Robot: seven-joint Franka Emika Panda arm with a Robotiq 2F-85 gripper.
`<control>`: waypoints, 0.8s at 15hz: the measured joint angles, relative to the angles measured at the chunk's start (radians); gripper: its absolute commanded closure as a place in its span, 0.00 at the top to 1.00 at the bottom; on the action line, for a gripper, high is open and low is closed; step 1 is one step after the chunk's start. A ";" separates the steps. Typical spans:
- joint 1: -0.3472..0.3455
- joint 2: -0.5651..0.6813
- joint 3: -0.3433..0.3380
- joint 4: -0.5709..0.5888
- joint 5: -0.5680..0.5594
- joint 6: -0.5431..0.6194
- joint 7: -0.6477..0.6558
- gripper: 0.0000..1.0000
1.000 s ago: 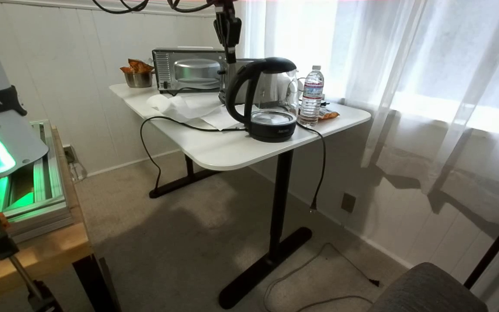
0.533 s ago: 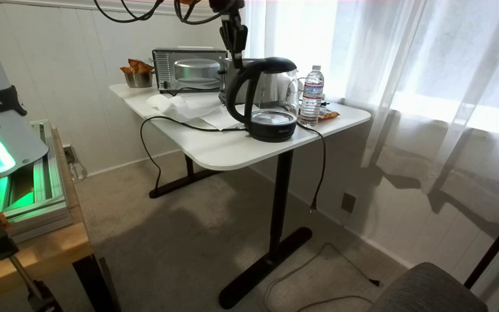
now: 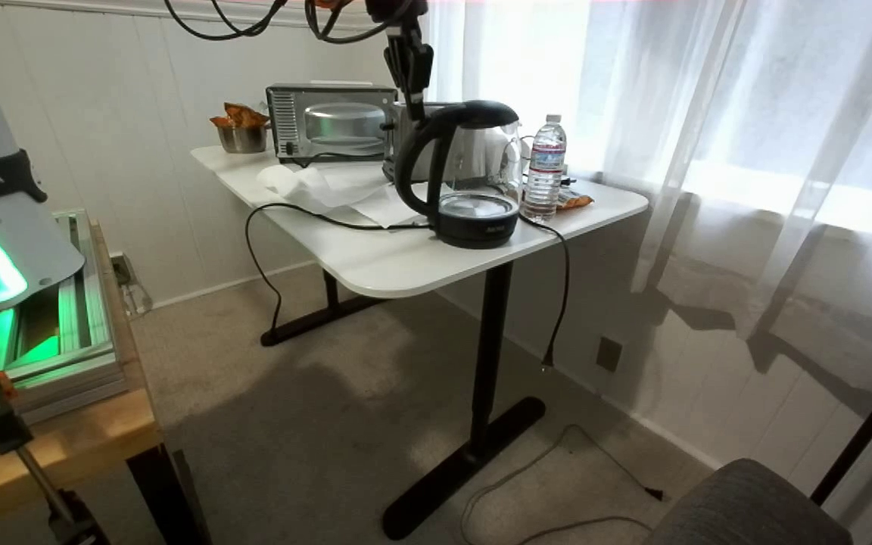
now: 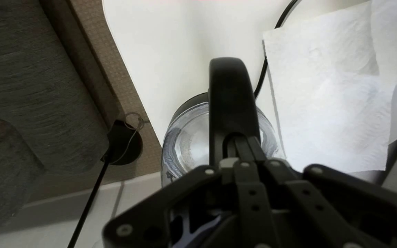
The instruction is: Press the lid ejector button of the clear electric kettle
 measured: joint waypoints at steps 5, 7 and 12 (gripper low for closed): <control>0.000 0.008 -0.002 0.009 0.028 -0.007 -0.004 0.04; 0.000 0.013 -0.005 0.018 0.049 -0.021 -0.012 0.03; -0.001 0.027 -0.011 0.040 0.071 -0.049 -0.024 0.04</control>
